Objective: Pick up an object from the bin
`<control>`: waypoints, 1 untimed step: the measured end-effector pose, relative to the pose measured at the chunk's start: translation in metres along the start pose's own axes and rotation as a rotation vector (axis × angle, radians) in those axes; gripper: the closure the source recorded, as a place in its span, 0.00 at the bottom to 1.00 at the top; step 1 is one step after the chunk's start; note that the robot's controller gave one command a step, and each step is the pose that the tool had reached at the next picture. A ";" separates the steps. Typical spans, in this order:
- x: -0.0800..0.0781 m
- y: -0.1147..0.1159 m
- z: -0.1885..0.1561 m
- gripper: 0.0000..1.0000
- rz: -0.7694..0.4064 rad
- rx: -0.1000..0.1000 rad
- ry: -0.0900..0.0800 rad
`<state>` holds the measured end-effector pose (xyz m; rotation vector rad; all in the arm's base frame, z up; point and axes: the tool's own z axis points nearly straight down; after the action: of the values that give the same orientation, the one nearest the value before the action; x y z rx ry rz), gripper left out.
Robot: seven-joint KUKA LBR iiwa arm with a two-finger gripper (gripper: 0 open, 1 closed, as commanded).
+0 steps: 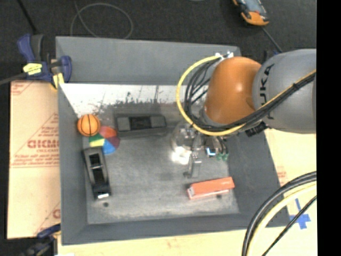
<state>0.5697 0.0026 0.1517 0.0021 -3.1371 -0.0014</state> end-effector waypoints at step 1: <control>-0.002 0.000 -0.005 0.00 0.000 0.000 -0.008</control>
Offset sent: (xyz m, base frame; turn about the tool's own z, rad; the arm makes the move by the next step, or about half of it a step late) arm -0.0381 -0.0670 -0.0185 -0.2808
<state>0.5715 0.0027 0.1565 0.0020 -3.1453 -0.0016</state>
